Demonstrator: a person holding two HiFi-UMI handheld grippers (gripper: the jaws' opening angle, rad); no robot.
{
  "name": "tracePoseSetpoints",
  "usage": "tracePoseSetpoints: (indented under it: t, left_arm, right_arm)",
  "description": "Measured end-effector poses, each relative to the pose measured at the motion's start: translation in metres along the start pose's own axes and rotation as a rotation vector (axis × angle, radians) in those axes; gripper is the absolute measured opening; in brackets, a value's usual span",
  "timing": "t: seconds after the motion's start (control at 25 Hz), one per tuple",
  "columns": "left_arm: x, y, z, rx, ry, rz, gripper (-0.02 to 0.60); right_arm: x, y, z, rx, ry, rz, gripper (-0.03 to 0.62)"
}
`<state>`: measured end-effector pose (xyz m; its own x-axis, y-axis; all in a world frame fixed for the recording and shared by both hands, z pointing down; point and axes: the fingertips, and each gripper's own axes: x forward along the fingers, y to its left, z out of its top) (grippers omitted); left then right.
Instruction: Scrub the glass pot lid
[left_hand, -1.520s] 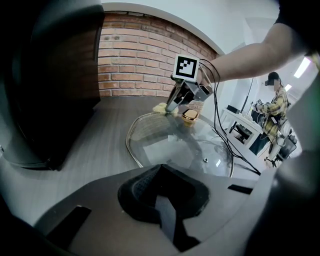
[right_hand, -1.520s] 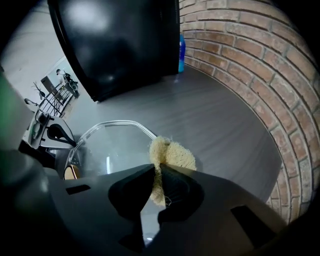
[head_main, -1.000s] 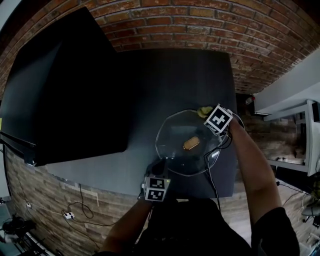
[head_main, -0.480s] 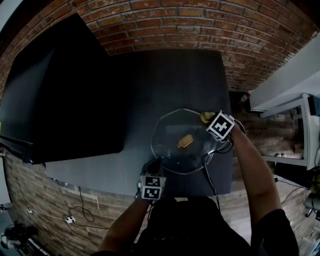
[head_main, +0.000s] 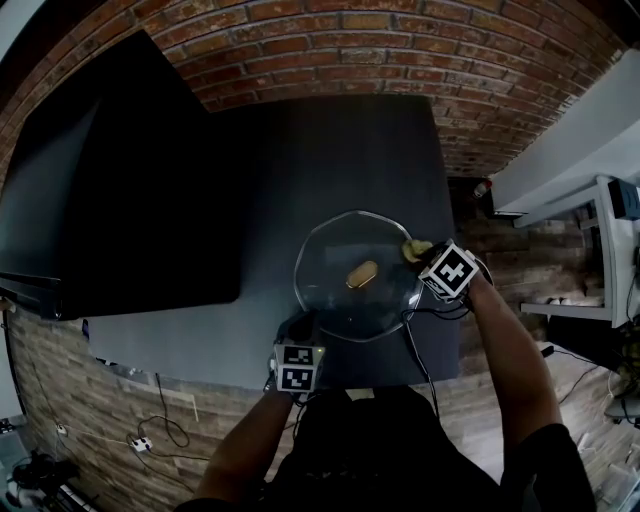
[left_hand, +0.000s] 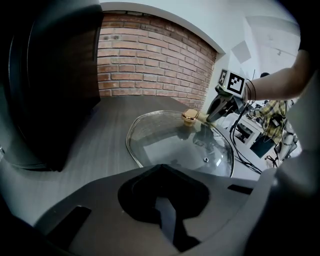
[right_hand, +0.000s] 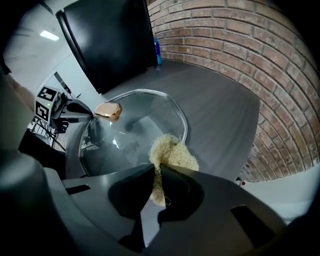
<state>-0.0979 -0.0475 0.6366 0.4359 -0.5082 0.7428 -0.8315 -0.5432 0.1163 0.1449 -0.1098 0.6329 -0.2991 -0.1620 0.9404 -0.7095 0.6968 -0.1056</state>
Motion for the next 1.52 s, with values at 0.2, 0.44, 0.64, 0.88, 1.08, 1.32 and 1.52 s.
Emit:
tracePoseSetpoints:
  t: [0.2, 0.44, 0.64, 0.88, 1.08, 1.32, 1.52]
  left_arm:
    - [0.001, 0.0, 0.0, 0.003, 0.0, -0.003, 0.032]
    - [0.0, 0.0, 0.0, 0.002, 0.007, -0.006, 0.032]
    - [0.001, -0.001, 0.001, 0.005, 0.006, -0.012, 0.032]
    - [0.0, -0.001, 0.0, 0.006, 0.01, -0.015, 0.032]
    - [0.0, -0.001, 0.0, 0.01, 0.012, -0.02, 0.032]
    - [0.0, -0.002, 0.0, 0.009, 0.009, -0.026, 0.032]
    - [0.001, -0.001, 0.0, 0.002, 0.005, -0.033, 0.032]
  right_arm:
    - [-0.004, 0.021, -0.015, 0.007, -0.013, 0.022, 0.041]
    - [-0.006, 0.052, -0.027, 0.012, -0.033, 0.057, 0.041]
    - [-0.006, 0.078, -0.035, -0.008, -0.043, 0.076, 0.041]
    - [0.001, 0.11, -0.045, -0.023, -0.049, 0.107, 0.041]
    - [0.0, 0.136, -0.045, -0.051, -0.033, 0.135, 0.041]
    - [0.009, 0.172, -0.035, -0.11, -0.033, 0.184, 0.041]
    - [0.016, 0.198, -0.022, -0.148, -0.017, 0.219, 0.041]
